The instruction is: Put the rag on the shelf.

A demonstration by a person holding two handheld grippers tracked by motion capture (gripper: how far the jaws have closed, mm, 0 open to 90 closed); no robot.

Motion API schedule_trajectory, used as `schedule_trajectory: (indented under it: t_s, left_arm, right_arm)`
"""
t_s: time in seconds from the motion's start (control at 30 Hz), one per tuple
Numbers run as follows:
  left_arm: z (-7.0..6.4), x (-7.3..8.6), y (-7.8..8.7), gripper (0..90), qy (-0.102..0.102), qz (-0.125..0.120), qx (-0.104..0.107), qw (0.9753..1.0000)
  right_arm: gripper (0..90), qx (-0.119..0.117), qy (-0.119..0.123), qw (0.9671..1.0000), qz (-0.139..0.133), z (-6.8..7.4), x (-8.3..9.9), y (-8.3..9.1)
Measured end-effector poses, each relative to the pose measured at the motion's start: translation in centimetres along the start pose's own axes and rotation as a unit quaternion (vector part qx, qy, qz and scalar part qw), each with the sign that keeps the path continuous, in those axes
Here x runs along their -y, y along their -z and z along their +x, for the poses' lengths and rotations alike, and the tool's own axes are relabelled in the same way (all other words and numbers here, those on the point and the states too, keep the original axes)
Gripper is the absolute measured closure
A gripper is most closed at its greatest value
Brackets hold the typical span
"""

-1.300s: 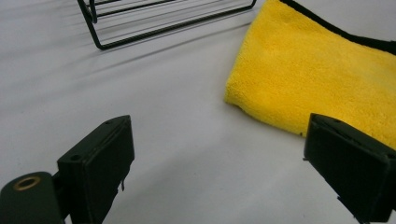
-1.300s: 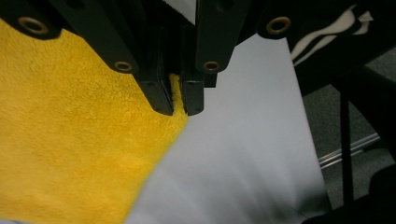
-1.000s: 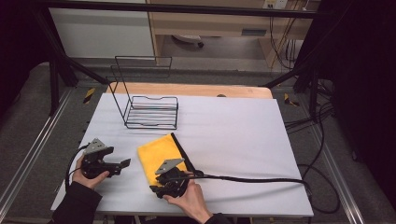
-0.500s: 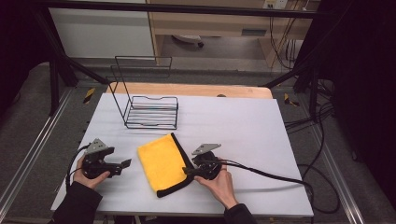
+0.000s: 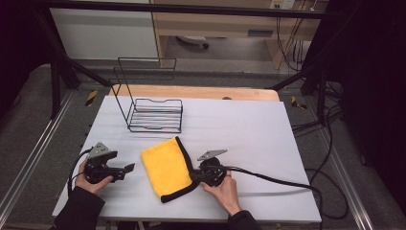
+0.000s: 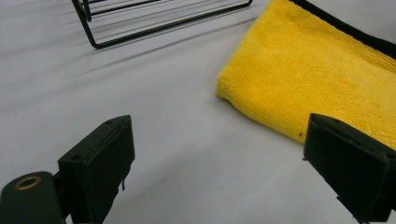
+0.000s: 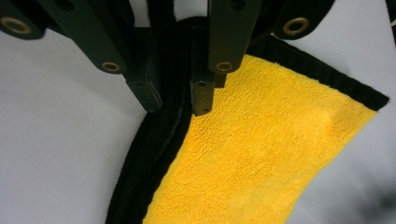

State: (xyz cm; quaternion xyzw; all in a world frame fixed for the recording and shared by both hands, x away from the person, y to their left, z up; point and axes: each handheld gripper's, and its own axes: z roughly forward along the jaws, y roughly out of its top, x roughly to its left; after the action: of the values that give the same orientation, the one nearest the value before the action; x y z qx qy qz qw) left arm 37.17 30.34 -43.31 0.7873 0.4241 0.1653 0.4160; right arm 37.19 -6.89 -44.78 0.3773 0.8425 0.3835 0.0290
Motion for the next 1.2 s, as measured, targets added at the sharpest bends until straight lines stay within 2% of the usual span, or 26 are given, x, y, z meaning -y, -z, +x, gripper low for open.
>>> schedule_trajectory:
  t_s: [0.17,0.2,0.3,0.47,0.5,0.53,0.63,0.7,0.73,0.83,0.87,0.9,1.0,1.07,1.1,1.17,1.2]
  left_arm:
    - [0.0,0.0,0.1,8.9,0.003,0.0,0.001,1.0]
    - [0.0,0.0,0.1,9.0,0.004,-0.001,0.002,1.0]
    - [-0.2,-0.1,0.1,9.1,0.008,-0.001,0.004,1.0]
    - [-1.6,-0.5,0.2,10.0,0.008,0.002,0.015,0.9999]
    - [-2.3,-0.6,0.1,10.0,0.004,0.005,0.022,0.9997]
    - [-2.3,-0.6,0.1,10.0,0.004,0.005,0.022,0.9997]
    - [-3.3,-0.8,-0.3,9.6,-0.008,0.009,0.025,0.9996]
    - [-3.3,-0.8,-0.4,9.4,-0.011,0.012,0.024,0.9996]
    - [-3.2,-0.8,-0.5,9.2,-0.009,0.012,0.023,0.9996]
    - [-2.9,-0.6,-0.6,9.2,-0.007,0.014,0.02,0.9997]
    - [-2.9,-0.6,-0.6,9.2,-0.007,0.014,0.02,0.9997]
    - [-2.7,-0.6,-0.6,9.2,-0.006,0.014,0.018,0.9997]
    - [-2.5,-0.5,-0.6,9.2,-0.005,0.013,0.016,0.9998]
    - [-2.5,-0.5,-0.6,9.3,-0.004,0.014,0.016,0.9998]
    - [-2.4,-0.5,-0.6,9.3,-0.004,0.014,0.013,0.9998]
    - [-2.3,-0.5,-0.5,9.3,-0.004,0.014,0.012,0.9998]
    - [-2.2,-0.5,-0.6,9.4,-0.003,0.012,0.014,0.9998]
  right_arm:
    - [79.0,0.005,-0.02,0.9998,-0.005,0.4,0.2,0.3]
    - [79.1,0.005,-0.033,0.9994,-0.006,0.8,0.4,0.5]
    - [79.1,0.004,-0.054,0.9985,-0.007,1.5,0.7,1.0]
    - [78.3,0.017,-0.057,0.9982,-0.011,2.6,1.7,1.4]
    - [77.2,0.019,-0.057,0.9981,-0.014,2.7,1.8,1.4]
    - [73.9,0.021,-0.056,0.9981,-0.016,2.7,1.8,1.4]
    - [57.6,0.025,-0.027,0.9991,-0.02,2.0,1.0,1.6]
    - [45.6,0.03,-0.011,0.9982,-0.051,1.1,-0.1,1.8]
    - [42.9,0.037,-0.002,0.9969,-0.07,0.5,-0.8,1.7]
    - [38.6,0.043,0.004,0.9955,-0.084,-1.4,-3.0,0.6]
    - [38.6,0.043,0.004,0.9955,-0.084,-1.4,-3.0,0.6]
    - [39.2,0.045,0.003,0.9961,-0.076,-2.6,-4.3,-0.8]
    - [41.4,0.033,-0.001,0.9966,-0.075,-3.8,-5.7,-3.1]
    - [43.6,0.033,0.001,0.9967,-0.075,-4.0,-6.1,-3.7]
    - [45.5,0.027,-0.002,0.9974,-0.066,-4.5,-6.6,-4.9]
    - [48.5,0.028,0.002,0.9978,-0.06,-4.6,-6.7,-5.3]
    - [52.8,0.018,0.009,0.9987,-0.047,-4.6,-6.8,-6.0]
